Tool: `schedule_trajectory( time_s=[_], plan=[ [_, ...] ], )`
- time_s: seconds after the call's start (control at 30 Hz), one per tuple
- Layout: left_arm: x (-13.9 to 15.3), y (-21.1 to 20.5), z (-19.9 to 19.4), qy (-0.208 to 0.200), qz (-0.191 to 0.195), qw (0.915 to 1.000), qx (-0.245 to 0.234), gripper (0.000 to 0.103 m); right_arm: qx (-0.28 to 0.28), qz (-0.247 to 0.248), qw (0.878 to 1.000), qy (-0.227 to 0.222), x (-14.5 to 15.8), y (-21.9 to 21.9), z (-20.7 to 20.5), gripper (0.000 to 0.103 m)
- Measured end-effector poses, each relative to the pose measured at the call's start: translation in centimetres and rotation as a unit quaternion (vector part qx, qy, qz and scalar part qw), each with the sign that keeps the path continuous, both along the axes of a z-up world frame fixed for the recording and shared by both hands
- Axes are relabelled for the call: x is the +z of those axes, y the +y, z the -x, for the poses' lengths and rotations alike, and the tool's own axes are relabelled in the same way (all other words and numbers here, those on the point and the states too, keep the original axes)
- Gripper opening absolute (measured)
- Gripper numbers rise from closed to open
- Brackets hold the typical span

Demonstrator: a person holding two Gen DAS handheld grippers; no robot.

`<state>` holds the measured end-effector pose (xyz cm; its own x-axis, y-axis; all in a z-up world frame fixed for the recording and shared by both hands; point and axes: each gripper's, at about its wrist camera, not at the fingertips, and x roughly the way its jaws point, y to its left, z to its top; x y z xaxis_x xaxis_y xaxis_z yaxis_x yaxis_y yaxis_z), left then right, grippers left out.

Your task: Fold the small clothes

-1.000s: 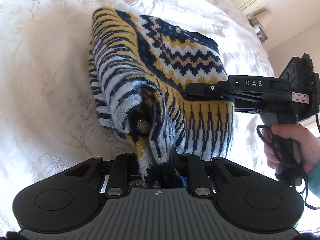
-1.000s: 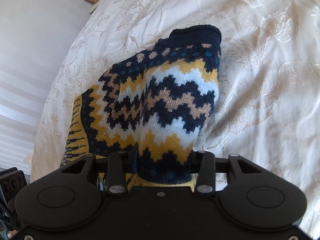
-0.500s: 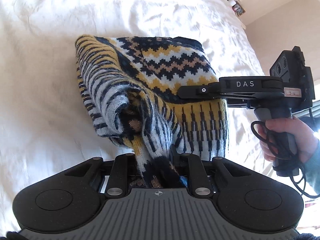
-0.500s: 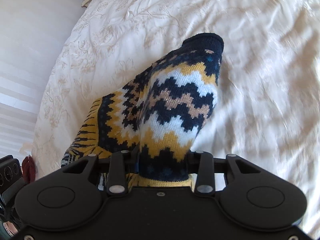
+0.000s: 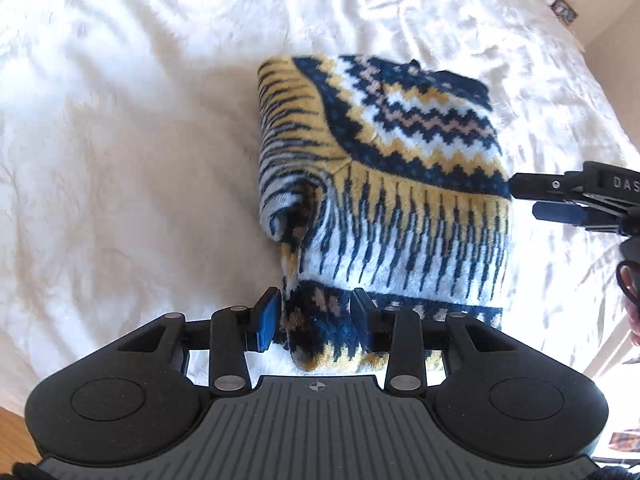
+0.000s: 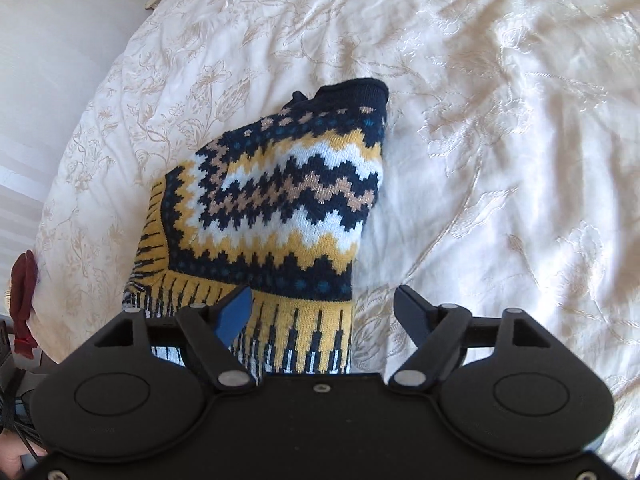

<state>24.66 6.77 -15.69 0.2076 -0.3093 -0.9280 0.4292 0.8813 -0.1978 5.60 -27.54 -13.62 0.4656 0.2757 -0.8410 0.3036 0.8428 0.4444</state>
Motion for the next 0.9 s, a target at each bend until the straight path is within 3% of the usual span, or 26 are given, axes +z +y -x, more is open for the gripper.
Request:
schedule_trajectory(
  time_s=[0.17,0.33,0.4,0.53,0.8,0.9],
  plan=[
    [4.9,-1.5,0.6,-0.089,0.033,0.9939,-0.056,0.038,-0.033,0.029,0.998,-0.037,1.3,-1.0,0.8,0.094],
    [3.9,-6.2,-1.7,-0.139,0.012,0.9875,-0.072,0.040,-0.076,0.043,0.996,-0.035,1.2,-1.9,0.3,0.100],
    [2.4,-6.6,-2.9,-0.128,0.003,0.9902,-0.054,0.040,-0.090,0.049,0.994,-0.033,1.0,-2.2,0.1,0.100],
    [-1.7,-4.9,-4.7,-0.064,-0.048,0.9966,-0.022,0.040,-0.103,0.070,0.992,-0.024,0.8,-2.5,-0.4,0.102],
    [-2.0,-4.3,-4.3,-0.073,-0.052,0.9952,-0.038,0.047,-0.093,0.078,0.993,0.000,-0.9,-2.0,-2.7,0.102],
    [-2.3,-4.3,-4.4,-0.067,-0.057,0.9957,-0.027,0.056,-0.070,0.094,0.993,0.032,-2.9,-1.0,-4.9,0.102]
  ],
)
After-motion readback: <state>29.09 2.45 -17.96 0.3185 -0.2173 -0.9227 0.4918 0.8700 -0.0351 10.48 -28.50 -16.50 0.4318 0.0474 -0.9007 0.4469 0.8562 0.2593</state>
